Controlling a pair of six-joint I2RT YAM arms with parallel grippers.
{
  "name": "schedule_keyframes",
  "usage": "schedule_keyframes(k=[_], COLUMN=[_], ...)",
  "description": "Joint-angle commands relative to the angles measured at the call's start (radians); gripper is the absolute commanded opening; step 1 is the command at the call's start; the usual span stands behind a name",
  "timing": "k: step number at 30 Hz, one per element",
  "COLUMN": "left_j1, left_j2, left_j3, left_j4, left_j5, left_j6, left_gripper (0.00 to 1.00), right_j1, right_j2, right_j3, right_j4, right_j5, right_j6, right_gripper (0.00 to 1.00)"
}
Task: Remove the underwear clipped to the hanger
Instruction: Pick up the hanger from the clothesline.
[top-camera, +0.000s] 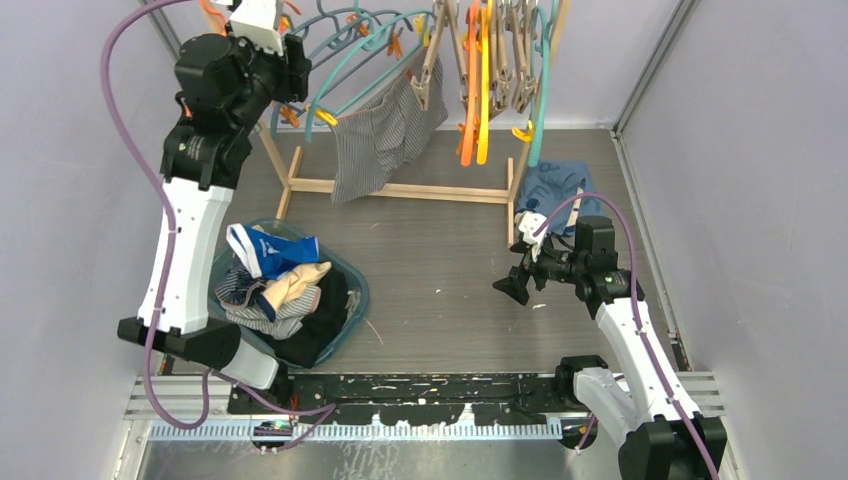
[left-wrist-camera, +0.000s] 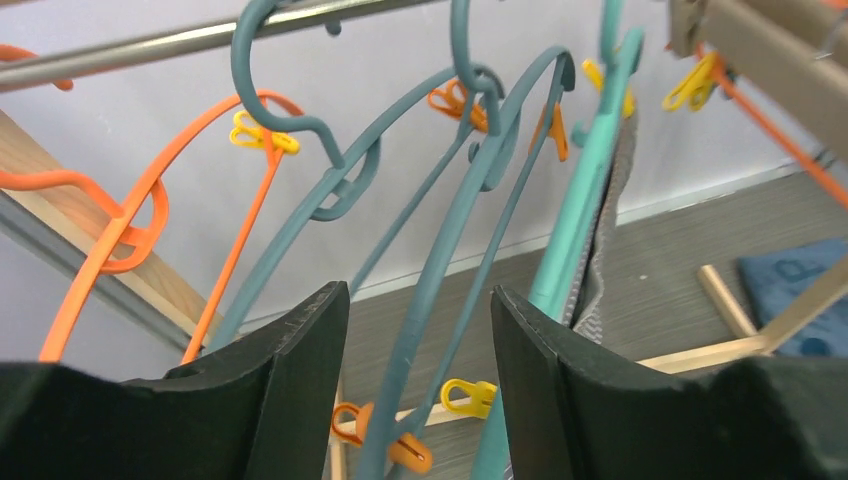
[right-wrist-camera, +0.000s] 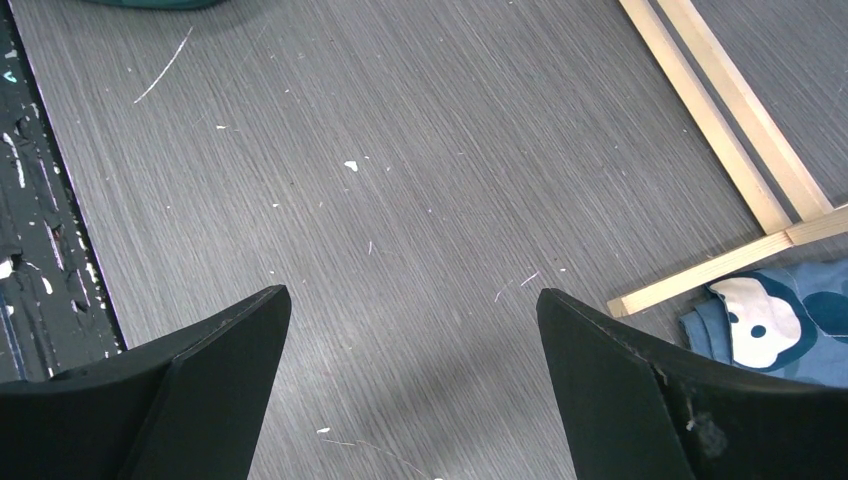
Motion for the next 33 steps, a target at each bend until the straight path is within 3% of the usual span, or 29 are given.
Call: schedule_keyframes(k=[1,9,16,33], left_j1=[0.001,-0.026,-0.031,-0.030], left_j2=[-0.051,0.045,0.147,0.241], left_j3=[0.041,0.183,0.283,0.315], left_j4=[0.040,-0.069,-0.107,-0.145], left_j5=[0.129,0.294,0.306,0.289], left_j6=[-0.066,-0.113,-0.078,0.036], left_gripper=[0.57,0.58,0.56,0.52], right_j1=[-0.005,-0.004,-0.005,-0.005], right_j2=[-0.011,-0.009,-0.007,-0.006], right_j3=[0.002,0.000,-0.001,-0.003], right_j4=[0.016,0.016,0.016,0.012], right_j5=[-0.025,-0.026,-0.021,-0.018], right_j6=[-0.009,-0.012,-0.014,-0.019], right_gripper=[1.00,1.00,1.00,1.00])
